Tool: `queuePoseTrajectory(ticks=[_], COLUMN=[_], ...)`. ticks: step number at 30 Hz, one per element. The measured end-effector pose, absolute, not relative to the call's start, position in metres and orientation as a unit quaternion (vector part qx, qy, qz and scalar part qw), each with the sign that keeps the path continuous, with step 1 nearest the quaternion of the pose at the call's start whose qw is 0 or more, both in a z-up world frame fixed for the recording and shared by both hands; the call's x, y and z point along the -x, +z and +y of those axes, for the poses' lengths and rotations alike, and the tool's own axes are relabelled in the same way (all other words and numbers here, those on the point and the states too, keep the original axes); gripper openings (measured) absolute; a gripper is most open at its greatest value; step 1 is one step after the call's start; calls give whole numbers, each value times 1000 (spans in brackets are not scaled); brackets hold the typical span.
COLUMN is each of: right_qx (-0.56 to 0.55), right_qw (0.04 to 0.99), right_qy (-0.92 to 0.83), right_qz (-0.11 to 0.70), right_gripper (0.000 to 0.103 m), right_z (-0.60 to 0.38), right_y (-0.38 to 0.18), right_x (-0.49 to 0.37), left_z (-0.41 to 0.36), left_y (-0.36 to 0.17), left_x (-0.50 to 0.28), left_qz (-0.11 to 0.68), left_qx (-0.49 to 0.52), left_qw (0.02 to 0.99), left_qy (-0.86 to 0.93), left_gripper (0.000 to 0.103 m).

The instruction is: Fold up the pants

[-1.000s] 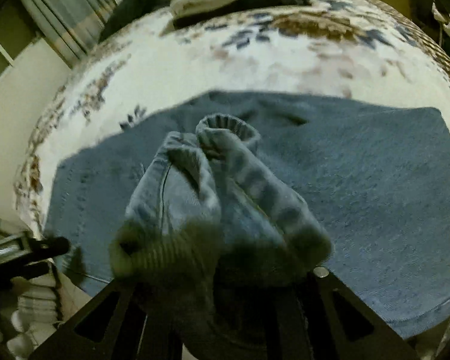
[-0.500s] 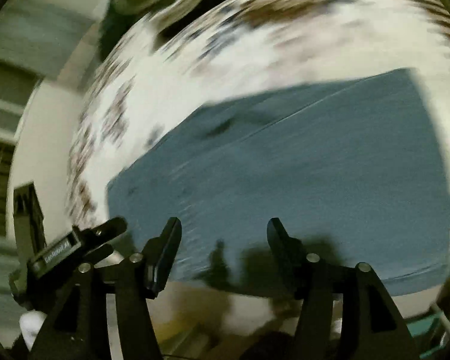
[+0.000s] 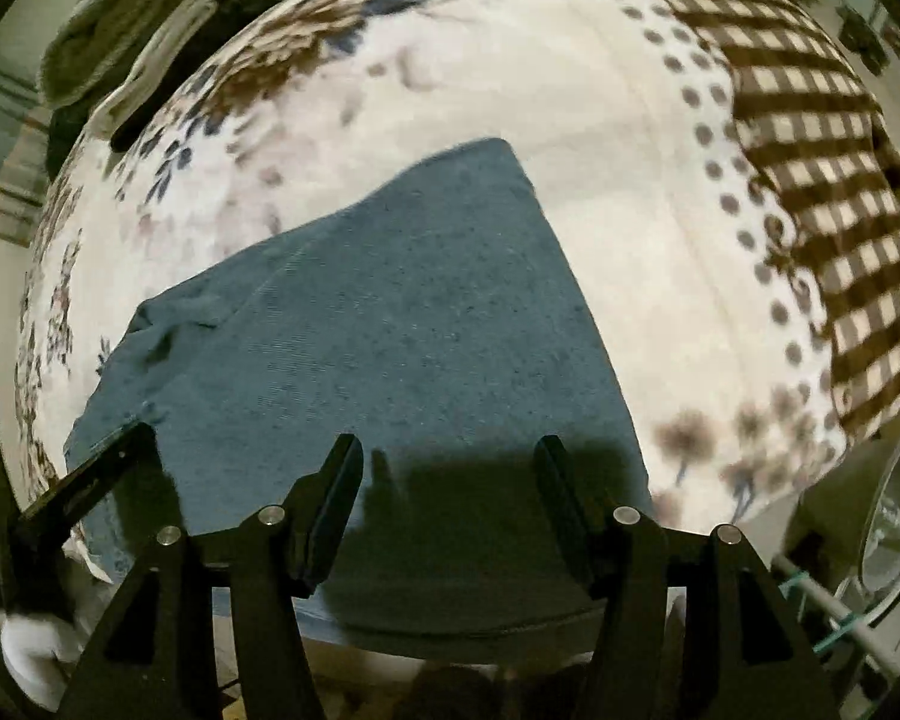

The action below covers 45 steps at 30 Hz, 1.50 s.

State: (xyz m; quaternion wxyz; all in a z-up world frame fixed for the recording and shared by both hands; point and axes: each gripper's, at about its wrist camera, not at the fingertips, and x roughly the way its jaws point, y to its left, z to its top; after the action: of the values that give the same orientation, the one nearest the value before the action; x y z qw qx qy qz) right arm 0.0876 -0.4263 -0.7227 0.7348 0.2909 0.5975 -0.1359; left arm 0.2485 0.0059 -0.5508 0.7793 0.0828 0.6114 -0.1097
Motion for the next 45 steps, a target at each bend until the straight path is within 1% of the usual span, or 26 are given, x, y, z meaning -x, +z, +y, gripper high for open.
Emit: queuePoseTrajectory(ticks=[4,8,12,14,16,17,18,19,21,24,26,29,32,35,39,43,44,45], right_qx=[-309,-303,-313,-308,-300,-291,-285,-282,-276,-235,-225,-264,-362,-487,-592,-644,-649,-649], right_qw=[730,726,726,739,752,754,753,748,735,696,695,680,654,587,514,490,493,496], right_qy=[-144,-140,-128,-108,-79,-64,-56,-45,-31,-25,-11,-16,-21,-46,-96,-134,-133,-133], right_qz=[593,602,598,589,582,585,591,599,619,678,683,684,664,645,614,571,564,562], right_gripper=[62,62,62,61,53,51,51,51,51,48,47,46,48,48,47,47,45,40], right_z=[-428,-429,-428,-421,-408,-399,-393,-386,-373,-355,-354,-367,-382,-390,-393,-394,-394,-394], right_y=[-720,-717,-714,-708,-703,-703,-704,-707,-718,-742,-739,-731,-724,-742,-772,-778,-776,-774], right_x=[-77,-70,-66,-67,-72,-76,-79,-83,-87,-82,-76,-72,-66,-55,-39,-32,-33,-35], left_z=[12,11,31,48,55,55,52,47,39,32,38,49,56,53,53,50,51,56], left_y=[-532,-542,-535,-523,-514,-513,-516,-523,-548,-580,-579,-565,-550,-560,-578,-582,-581,-581], left_x=[-271,-285,-273,-260,-246,-239,-235,-231,-223,-214,-205,-203,-205,-208,-209,-213,-213,-211], left_qz=[595,619,643,642,640,640,644,651,678,713,714,717,711,722,734,729,727,725], left_qx=[-59,-51,-21,16,52,56,55,50,35,-6,4,40,91,110,120,132,128,120], left_qw=[794,775,760,763,764,763,760,754,731,697,695,691,694,680,667,671,674,677], left_qy=[-108,-116,-92,-73,-68,-68,-69,-72,-70,-74,-83,-78,-70,-59,-37,-29,-30,-29], left_gripper=[12,15,16,16,20,26,29,30,31,31,33,33,33,34,33,33,33,33])
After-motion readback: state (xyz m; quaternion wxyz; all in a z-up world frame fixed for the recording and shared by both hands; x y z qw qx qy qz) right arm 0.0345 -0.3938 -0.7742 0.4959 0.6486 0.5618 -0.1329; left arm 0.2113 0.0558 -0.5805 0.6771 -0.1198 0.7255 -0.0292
